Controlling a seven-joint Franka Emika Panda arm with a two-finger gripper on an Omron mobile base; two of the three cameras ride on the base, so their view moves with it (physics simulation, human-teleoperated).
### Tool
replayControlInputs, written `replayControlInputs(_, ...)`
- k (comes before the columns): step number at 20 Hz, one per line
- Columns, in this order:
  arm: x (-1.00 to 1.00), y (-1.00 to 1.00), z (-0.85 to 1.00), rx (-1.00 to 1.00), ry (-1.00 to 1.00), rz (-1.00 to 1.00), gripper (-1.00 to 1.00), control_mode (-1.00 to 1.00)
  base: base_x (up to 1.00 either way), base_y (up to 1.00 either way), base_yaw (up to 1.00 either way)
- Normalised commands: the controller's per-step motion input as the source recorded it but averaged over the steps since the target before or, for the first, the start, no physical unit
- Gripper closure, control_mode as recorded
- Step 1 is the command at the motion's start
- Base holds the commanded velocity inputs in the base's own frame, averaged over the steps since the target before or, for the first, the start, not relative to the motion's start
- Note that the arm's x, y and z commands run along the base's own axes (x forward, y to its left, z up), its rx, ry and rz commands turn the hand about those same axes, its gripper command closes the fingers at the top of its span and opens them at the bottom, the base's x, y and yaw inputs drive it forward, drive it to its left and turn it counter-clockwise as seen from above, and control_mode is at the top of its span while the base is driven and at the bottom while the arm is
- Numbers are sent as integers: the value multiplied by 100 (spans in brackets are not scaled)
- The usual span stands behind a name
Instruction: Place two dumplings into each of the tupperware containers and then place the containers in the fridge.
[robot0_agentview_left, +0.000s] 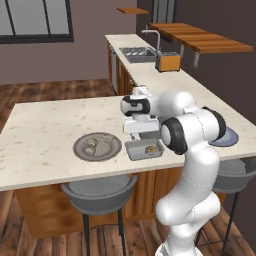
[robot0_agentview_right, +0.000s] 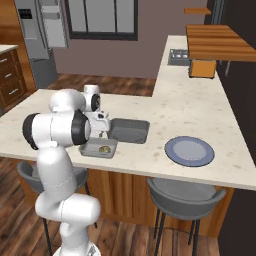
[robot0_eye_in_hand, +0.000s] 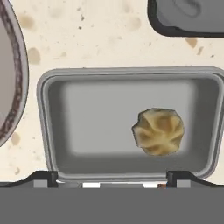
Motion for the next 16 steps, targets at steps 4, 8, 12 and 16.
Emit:
replayControlInputs(4, 14, 98, 33, 0, -4, 0, -100, -100, 0, 0, 0)
replayControlInputs(8, 48, 96, 6, 2, -1, 0, -100, -100, 0, 0, 0)
replayControlInputs(12, 60, 69, -8, 0, 0, 0, -100, -100, 0, 0, 0)
replayControlInputs(16, 76, 49, -36, 0, 0, 0, -100, -100, 0, 0, 0)
